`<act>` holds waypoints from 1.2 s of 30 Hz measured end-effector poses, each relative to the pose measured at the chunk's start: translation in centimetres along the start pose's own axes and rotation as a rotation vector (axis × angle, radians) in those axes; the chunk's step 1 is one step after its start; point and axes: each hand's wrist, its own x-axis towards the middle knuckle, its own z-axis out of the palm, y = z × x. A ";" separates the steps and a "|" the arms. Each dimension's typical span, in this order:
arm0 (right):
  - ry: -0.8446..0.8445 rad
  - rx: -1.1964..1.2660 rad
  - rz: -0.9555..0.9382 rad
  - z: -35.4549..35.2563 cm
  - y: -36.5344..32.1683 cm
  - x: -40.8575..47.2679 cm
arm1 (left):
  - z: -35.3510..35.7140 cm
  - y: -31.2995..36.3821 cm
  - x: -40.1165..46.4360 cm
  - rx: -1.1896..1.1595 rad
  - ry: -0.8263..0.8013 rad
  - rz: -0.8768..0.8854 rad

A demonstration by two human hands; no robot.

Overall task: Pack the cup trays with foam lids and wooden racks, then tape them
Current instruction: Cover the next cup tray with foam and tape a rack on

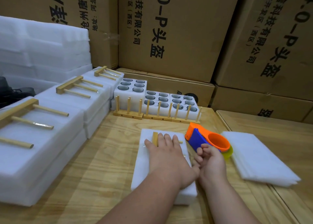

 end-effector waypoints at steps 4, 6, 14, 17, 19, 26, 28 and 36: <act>0.062 -0.048 -0.019 -0.2 0.7 0.2 | 0.1 0.0 0.0 -0.001 0.014 0.006; 0.092 -0.236 -0.125 0.2 1.0 -0.1 | 0.1 0.0 0.0 -0.005 0.020 0.011; 0.050 -0.643 -0.351 0.7 1.5 0.1 | 0.0 -0.2 0.0 -0.025 0.017 0.019; -0.002 -0.875 -0.465 0.3 1.8 0.3 | 0.0 -0.1 -0.1 -0.040 0.026 0.013; -0.019 -0.901 -0.499 0.2 1.8 0.4 | 0.0 -0.1 -0.1 -0.042 0.024 0.009; -0.032 -1.033 -0.469 -0.3 1.8 0.6 | -0.3 -0.2 -0.1 -0.015 -0.028 0.027; -0.045 -1.115 -0.473 -0.4 1.7 0.6 | -0.5 -0.2 -0.1 -0.026 -0.056 0.018; -0.051 -1.634 -0.565 0.2 2.9 0.3 | -0.7 -3.3 -0.3 -0.103 -0.033 0.014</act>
